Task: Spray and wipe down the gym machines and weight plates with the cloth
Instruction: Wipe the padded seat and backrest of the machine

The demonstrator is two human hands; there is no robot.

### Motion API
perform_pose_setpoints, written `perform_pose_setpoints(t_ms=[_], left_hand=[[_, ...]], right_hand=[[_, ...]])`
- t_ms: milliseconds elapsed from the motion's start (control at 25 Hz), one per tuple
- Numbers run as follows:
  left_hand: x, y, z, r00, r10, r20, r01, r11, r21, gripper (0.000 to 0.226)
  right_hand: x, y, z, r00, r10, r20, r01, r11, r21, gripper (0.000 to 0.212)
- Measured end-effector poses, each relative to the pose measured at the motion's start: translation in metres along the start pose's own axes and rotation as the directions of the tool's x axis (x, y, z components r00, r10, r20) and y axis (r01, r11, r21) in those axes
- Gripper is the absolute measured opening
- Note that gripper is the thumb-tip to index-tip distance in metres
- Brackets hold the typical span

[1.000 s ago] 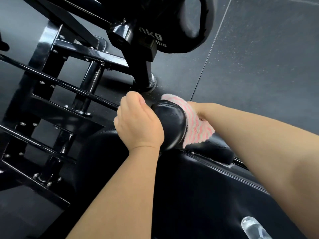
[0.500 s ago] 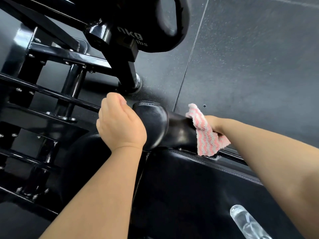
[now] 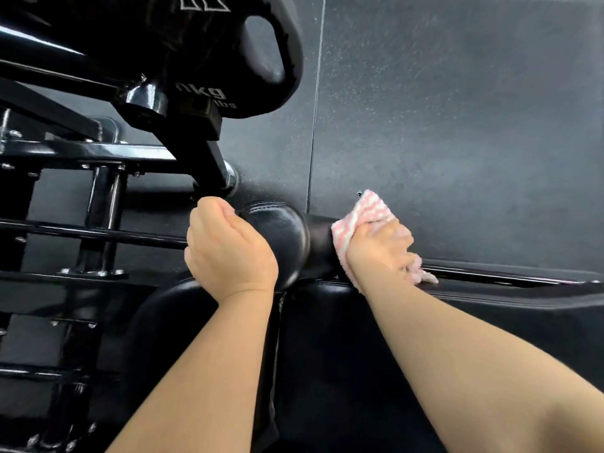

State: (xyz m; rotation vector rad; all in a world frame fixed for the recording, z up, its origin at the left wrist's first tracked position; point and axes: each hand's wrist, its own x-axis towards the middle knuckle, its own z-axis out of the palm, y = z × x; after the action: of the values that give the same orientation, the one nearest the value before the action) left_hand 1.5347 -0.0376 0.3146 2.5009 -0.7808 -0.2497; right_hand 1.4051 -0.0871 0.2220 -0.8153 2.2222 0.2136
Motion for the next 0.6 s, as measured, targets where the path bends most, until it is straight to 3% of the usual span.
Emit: perform_pose_setpoints(t_ms=[120,200,240,320,360,440,600], left_hand=[[0.001,-0.001,-0.001,0.999,0.024,0.033,-0.023,1.0,-0.007,0.035],[0.0,0.0,-0.002,0.999,0.017,0.041,-0.017,1.0,0.001,0.038],[0.001,0.0,-0.002,0.999,0.017,0.047,-0.017,1.0,-0.001,0.038],[0.001,-0.001,-0.001,0.998,0.024,0.056,-0.023,1.0,-0.014,0.036],[0.002,-0.002,-0.001,0.998,0.024,0.06,-0.023,1.0,-0.017,0.037],[0.002,-0.002,-0.001,0.998,0.015,0.065,-0.014,1.0,-0.019,0.036],[0.002,0.0,0.0,0.999,-0.003,0.054,0.003,1.0,-0.013,0.038]], right_hand=[[-0.028,-0.02,0.019,0.993,-0.016,0.113,0.012,0.999,0.035,0.063],[-0.042,-0.036,0.022,0.961,-0.043,0.275,-0.003,0.986,0.167,0.07],[-0.046,-0.041,0.02,0.917,-0.078,0.391,-0.058,0.945,0.323,0.075],[-0.057,-0.038,0.022,0.759,-0.345,0.553,-0.118,0.762,0.637,0.084],[-0.068,-0.034,0.026,0.704,-0.452,0.548,-0.079,0.718,0.692,0.084],[-0.084,-0.027,0.028,0.737,-0.489,0.468,0.043,0.724,0.688,0.089],[-0.068,-0.016,0.024,0.799,-0.523,0.296,0.286,0.764,0.579,0.049]])
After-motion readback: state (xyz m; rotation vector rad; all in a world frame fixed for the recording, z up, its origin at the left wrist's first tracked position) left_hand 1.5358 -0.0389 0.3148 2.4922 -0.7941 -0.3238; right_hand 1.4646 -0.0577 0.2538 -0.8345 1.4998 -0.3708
